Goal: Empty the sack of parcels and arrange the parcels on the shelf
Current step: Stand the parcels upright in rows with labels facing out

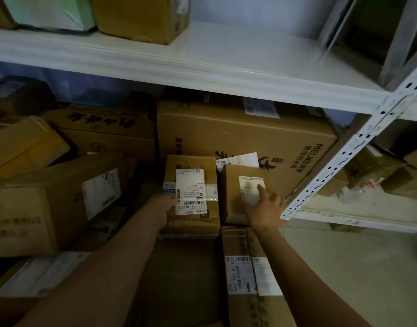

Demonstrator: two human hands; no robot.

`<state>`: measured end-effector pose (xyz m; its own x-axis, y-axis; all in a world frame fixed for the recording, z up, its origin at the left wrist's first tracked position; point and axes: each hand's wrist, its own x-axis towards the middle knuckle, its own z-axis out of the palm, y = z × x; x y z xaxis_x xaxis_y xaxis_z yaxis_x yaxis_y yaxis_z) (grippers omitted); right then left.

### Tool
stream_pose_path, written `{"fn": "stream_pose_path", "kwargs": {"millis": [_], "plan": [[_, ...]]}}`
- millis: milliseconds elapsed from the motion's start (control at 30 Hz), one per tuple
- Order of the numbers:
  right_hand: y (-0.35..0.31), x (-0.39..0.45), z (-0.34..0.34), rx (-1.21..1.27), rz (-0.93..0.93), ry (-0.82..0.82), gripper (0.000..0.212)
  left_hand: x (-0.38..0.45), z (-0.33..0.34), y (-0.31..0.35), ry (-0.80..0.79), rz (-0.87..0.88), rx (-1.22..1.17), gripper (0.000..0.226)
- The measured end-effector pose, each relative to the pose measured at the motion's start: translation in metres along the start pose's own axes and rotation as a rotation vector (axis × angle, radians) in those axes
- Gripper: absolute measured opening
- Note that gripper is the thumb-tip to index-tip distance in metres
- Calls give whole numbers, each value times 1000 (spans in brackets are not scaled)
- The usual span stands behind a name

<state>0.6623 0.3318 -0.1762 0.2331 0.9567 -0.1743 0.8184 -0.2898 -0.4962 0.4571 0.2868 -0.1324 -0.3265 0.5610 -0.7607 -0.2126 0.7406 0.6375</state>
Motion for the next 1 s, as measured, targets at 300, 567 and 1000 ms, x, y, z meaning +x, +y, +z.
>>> {"fn": "stream_pose_path", "kwargs": {"millis": [300, 567, 1000], "plan": [[33, 16, 1, 14, -20, -120, 80, 18, 23, -9, 37, 32, -26, 35], [39, 21, 5, 37, -56, -94, 80, 36, 35, -12, 28, 43, -52, 26], [38, 14, 0, -123, -117, -120, 81, 20, 23, -14, 92, 201, 119, 34]]}}
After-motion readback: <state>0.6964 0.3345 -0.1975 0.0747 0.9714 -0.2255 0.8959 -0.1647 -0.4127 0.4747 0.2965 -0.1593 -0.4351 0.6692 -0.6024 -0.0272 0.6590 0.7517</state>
